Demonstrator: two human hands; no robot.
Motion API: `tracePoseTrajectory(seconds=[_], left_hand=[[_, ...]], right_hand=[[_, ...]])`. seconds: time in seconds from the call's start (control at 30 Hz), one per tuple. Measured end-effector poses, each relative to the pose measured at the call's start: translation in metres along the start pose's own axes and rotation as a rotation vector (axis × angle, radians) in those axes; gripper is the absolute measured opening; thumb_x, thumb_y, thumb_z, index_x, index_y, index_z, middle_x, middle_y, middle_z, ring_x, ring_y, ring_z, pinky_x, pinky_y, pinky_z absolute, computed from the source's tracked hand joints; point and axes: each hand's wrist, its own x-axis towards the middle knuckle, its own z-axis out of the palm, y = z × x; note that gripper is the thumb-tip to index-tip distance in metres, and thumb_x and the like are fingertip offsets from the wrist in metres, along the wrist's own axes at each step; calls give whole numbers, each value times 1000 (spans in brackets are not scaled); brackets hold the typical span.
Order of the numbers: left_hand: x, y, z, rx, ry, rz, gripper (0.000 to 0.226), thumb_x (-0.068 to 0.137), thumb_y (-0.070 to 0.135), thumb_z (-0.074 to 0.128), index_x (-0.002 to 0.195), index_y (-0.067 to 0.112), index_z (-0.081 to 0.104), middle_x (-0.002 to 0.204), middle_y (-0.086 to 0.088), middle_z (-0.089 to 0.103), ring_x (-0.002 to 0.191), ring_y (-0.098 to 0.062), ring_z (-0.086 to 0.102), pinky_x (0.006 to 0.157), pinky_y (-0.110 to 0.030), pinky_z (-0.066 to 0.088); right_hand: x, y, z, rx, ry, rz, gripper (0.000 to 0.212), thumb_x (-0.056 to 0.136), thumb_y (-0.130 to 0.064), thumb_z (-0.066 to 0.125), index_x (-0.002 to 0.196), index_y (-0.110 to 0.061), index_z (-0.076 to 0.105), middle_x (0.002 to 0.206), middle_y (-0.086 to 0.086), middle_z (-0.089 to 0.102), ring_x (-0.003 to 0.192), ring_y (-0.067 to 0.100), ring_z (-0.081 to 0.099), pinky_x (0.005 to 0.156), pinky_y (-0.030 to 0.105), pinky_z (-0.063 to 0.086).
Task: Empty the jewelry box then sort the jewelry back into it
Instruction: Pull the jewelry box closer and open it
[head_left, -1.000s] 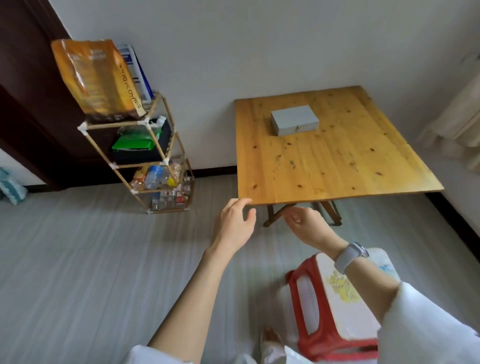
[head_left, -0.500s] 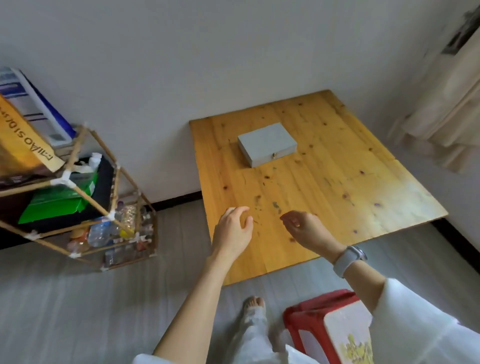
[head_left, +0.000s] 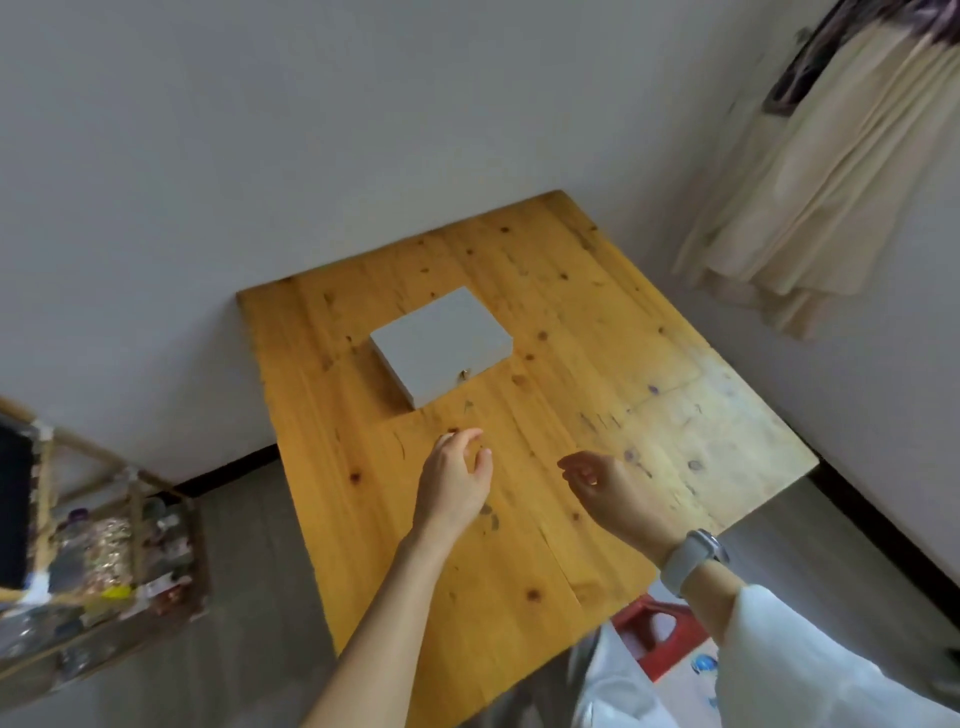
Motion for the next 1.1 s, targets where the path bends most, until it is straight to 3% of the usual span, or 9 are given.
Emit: tracePoseTrajectory(seconds=[0.2, 0.3, 0.47, 0.57, 0.67, 0.73, 0.83, 1.1], left_hand=[[51, -25, 21, -94, 145, -232, 35, 95, 22, 46, 128, 15, 47, 131, -2, 49, 105, -7, 50, 81, -19, 39], [89, -41, 37, -163, 301, -417, 45, 94, 25, 48, 136, 14, 37, 138, -7, 40, 118, -17, 47, 92, -27, 42], [151, -70, 68, -304, 595, -608, 60, 94, 35, 46, 145, 19, 18, 150, -6, 23, 135, -23, 27, 108, -39, 28], [171, -84, 83, -335, 673, -580, 57, 96, 36, 42, 146, 23, 17, 149, -3, 28, 134, -22, 31, 105, -35, 30], [182, -90, 94, -378, 740, -514, 52, 98, 29, 39, 145, 19, 20, 142, 0, 38, 125, -10, 37, 90, -13, 29], [185, -94, 99, -401, 805, -476, 49, 98, 26, 38, 144, 17, 23, 139, 0, 41, 122, -6, 38, 86, -7, 28], [185, -100, 106, -390, 856, -428, 48, 98, 27, 40, 143, 17, 27, 128, 8, 45, 114, -1, 40, 83, -7, 32], [161, -109, 124, -246, 895, -325, 48, 97, 26, 43, 141, 12, 31, 132, -1, 49, 113, -4, 41, 84, -11, 30]], right_hand=[[89, 9, -1, -23, -85, -55, 30, 93, -14, 43, 120, -11, 56, 117, 7, 63, 104, 21, 60, 78, 20, 40], [149, 16, 3, 9, -103, -82, 33, 93, -13, 42, 125, -11, 50, 120, 7, 61, 105, 22, 59, 81, 21, 40], [255, 33, 26, 83, -65, -197, 45, 93, -14, 44, 136, -4, 36, 131, 17, 47, 120, 29, 46, 95, 31, 37], [287, 38, 45, 156, -94, -245, 52, 94, -14, 41, 141, 0, 23, 138, 20, 39, 130, 30, 34, 104, 30, 26], [300, 47, 61, 240, -94, -299, 54, 93, -9, 41, 142, -1, 19, 144, 14, 35, 134, 27, 31, 106, 24, 22], [301, 51, 69, 292, -91, -318, 56, 92, -7, 41, 143, -4, 18, 144, 12, 35, 134, 25, 32, 108, 23, 23], [299, 55, 75, 343, -47, -366, 58, 89, -4, 41, 143, -6, 19, 141, 12, 39, 130, 26, 36, 109, 35, 30], [273, 82, 78, 329, 62, -478, 54, 88, -3, 42, 140, -4, 27, 137, 12, 45, 124, 29, 39, 98, 22, 28]])
